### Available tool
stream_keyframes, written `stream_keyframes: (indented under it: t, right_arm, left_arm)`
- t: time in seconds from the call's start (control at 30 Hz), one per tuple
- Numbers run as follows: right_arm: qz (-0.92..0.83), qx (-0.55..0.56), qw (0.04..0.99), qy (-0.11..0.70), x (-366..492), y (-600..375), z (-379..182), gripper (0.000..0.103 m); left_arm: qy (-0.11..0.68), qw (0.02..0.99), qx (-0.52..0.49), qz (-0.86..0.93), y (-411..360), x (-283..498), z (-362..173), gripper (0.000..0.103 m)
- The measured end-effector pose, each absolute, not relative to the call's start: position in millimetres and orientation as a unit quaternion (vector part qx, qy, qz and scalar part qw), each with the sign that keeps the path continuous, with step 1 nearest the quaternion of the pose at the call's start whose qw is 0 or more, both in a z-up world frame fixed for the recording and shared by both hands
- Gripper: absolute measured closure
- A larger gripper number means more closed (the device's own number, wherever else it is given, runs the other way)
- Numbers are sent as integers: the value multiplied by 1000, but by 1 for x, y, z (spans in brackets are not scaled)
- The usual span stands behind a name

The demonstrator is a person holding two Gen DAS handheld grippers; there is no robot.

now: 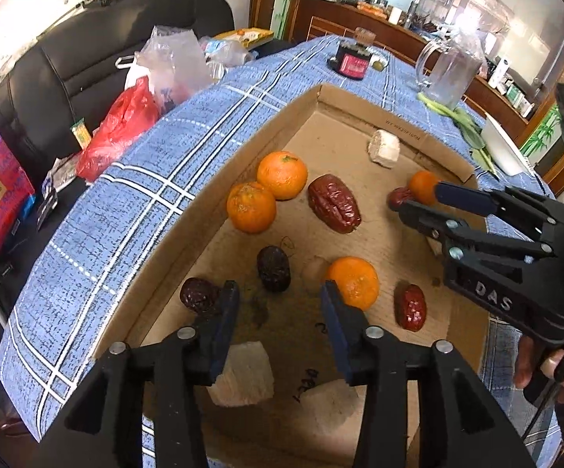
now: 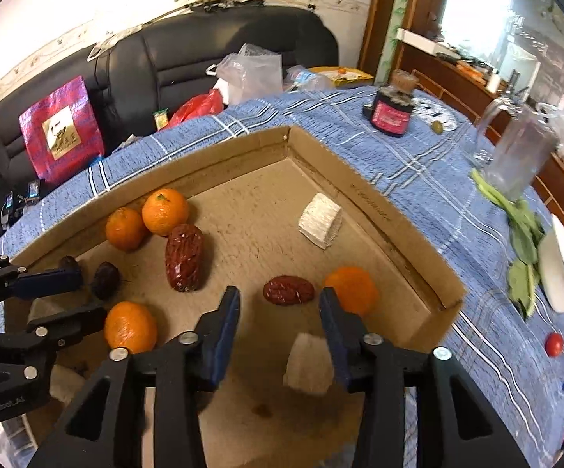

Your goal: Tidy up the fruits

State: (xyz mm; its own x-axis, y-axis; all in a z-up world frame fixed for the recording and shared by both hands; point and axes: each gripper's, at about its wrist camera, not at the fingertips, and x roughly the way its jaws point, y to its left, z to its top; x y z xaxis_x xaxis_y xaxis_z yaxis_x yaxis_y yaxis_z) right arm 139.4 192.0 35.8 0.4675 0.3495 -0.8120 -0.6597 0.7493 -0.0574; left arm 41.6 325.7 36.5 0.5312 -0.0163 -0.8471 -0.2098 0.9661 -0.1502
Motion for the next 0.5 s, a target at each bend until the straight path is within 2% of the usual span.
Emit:
stream_keyframes:
  t: [0.03, 0.2, 0.3, 0.5]
  right_arm:
    - [297, -181, 840, 417, 135, 189, 39, 45]
    - [266, -157, 857, 413, 107, 167, 57, 42]
    - [245, -136, 868, 411, 85, 147, 65, 28]
    - [210, -109, 895, 377, 26, 105, 70, 14]
  left_arm:
    - [475, 870, -114, 57, 324, 39, 39, 55]
    - [439, 890, -107, 64, 318, 21, 52, 41]
    - [412, 902, -102, 76, 314, 4, 61, 28]
    - [393, 908, -79, 124, 296, -36, 67, 25]
